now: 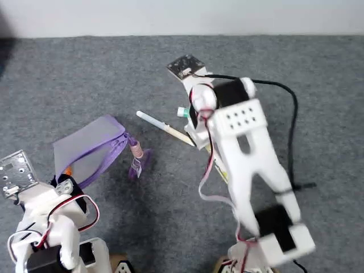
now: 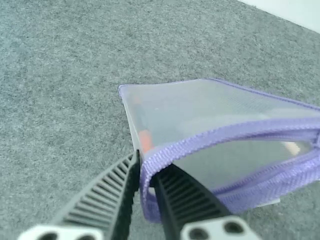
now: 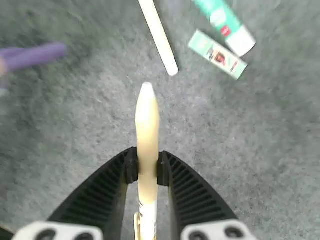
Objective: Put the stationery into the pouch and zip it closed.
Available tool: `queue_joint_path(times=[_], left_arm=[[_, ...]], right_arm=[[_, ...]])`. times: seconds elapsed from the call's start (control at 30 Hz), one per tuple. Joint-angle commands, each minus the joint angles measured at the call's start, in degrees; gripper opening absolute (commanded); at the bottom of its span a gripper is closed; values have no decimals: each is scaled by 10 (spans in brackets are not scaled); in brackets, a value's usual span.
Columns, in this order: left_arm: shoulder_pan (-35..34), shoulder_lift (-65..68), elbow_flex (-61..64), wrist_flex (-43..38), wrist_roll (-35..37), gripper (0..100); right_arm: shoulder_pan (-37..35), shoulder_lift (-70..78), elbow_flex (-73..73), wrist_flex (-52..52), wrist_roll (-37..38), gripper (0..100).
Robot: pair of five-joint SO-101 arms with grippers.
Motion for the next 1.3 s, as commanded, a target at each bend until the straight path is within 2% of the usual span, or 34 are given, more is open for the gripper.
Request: queue_joint_path(times=[0.0,0.17,0.33,0.6,0.8,0.97,1.1,1.27], left_arm=[[-4,9,-6,2,6,12],[-4,9,-6,2,6,12],[-4,10,-6,2,6,12],[-2,10,-43,25,6,12],[-2,16,-78,35,6,12],[-1,106,-162,62,24,12],[-1,180,-232,72,40,12],[5,193,-256,68,41,12]], right_arm=[[-40,-111,1,2,-44,8],[-109,-204,3,-9,-125,8],[-169,-254,16,-50,-151,8],[-189,-388,164,-195,-177,8],[-247,-572,371,-378,-197,8],[-277,-682,520,-561,-173,8],[-285,-691,565,-681,-153,8],[-285,-648,566,-789,-153,8]])
